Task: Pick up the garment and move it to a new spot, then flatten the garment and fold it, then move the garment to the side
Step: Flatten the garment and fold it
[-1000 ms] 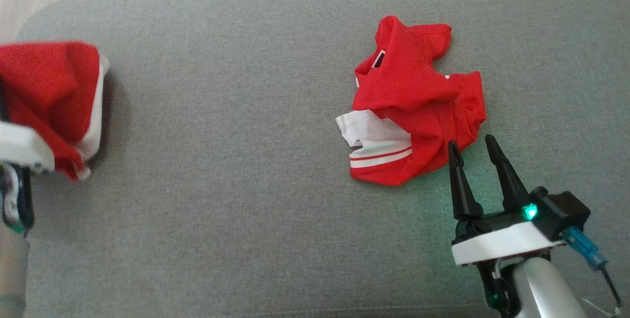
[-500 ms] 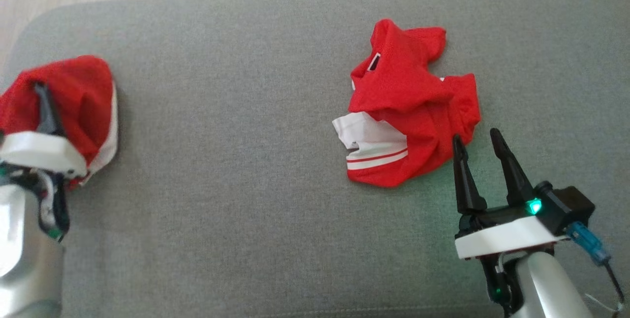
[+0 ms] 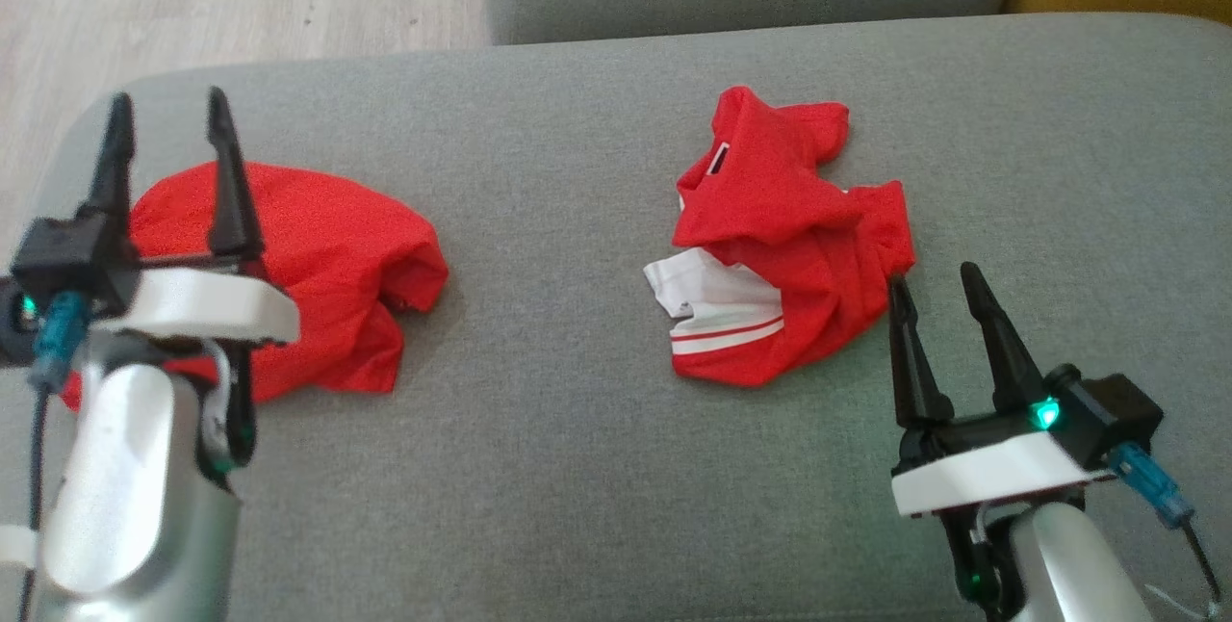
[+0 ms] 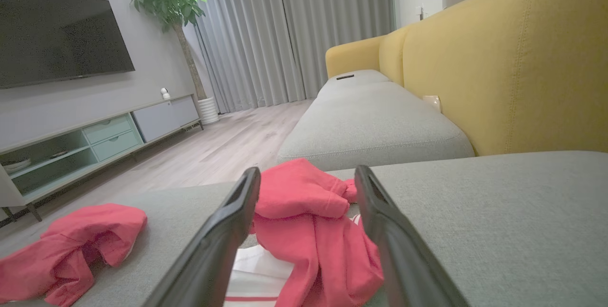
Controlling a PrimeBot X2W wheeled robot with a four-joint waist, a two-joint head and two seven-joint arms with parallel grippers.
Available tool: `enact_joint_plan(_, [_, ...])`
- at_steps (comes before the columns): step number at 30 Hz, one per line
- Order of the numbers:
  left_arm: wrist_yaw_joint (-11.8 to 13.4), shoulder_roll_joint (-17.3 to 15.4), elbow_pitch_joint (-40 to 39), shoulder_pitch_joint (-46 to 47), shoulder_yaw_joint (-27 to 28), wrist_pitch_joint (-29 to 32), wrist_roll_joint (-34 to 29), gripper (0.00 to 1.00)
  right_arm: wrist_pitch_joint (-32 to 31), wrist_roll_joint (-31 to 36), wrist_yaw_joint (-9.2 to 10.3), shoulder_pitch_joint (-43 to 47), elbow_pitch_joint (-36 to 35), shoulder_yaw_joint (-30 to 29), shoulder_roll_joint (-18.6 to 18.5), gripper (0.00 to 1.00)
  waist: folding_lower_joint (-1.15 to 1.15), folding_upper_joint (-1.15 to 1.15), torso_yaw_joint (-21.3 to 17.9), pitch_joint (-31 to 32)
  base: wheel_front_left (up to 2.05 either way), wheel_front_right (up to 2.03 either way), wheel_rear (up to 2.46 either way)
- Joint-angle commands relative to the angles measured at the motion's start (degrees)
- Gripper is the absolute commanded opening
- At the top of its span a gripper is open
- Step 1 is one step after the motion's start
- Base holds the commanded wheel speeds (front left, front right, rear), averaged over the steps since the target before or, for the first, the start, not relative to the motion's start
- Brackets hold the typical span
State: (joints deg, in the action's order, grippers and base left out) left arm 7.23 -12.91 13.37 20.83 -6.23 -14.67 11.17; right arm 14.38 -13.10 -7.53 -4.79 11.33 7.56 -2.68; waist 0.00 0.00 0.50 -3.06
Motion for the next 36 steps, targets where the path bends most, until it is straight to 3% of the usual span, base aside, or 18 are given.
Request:
enact_joint_plan(1, [0.25,-0.73,-2.93,1.22,1.81,-0.32,0.19,1.00,0.62,-0.40,0.04,-0.30,-1.86,1.38,-0.20,1.00,0.00,0.00,-0.24,0.21,0.00,0.00,0.00])
enact_joint_plan(4, [0.21,0.60,-4.37,0.37,1.58,-0.32,0.94,1.00,0.62,-0.37,0.04,-0.07,-2.14,1.25,-0.20,1.00,0.00,0.00,-0.28,0.09,0.00,0.00,0.00])
enact_joint_plan(9, [-2.15,3.71,-6.43,-1.86,-0.92,-0.32,2.02,1.00,0.62,-0.23,0.04,0.09,-2.58,1.17,-0.20,1.00,0.00,0.00,-0.34,-0.22,0.00,0.00,0.00])
enact_joint_plan(20, [-4.56,8.78,-3.56,-8.21,-5.93,-0.32,2.14,1.00,0.62,-0.10,0.04,-0.20,-3.23,1.74,-0.20,1.00,0.00,0.00,-1.83,-0.47,0.00,0.00,0.00])
enact_joint_plan(31, [-5.53,9.97,-2.78,-9.21,-8.43,-0.32,1.74,1.00,0.62,0.43,0.04,-0.64,-3.48,1.82,-0.20,1.00,0.00,0.00,-3.19,-1.38,0.00,0.00,0.00])
enact_joint_plan(36, [-7.86,10.01,1.71,-6.01,-12.42,-0.32,1.34,1.00,0.62,0.86,0.04,-1.17,-3.54,1.81,-0.20,1.00,0.00,0.00,-4.28,-3.36,0.00,0.00,0.00])
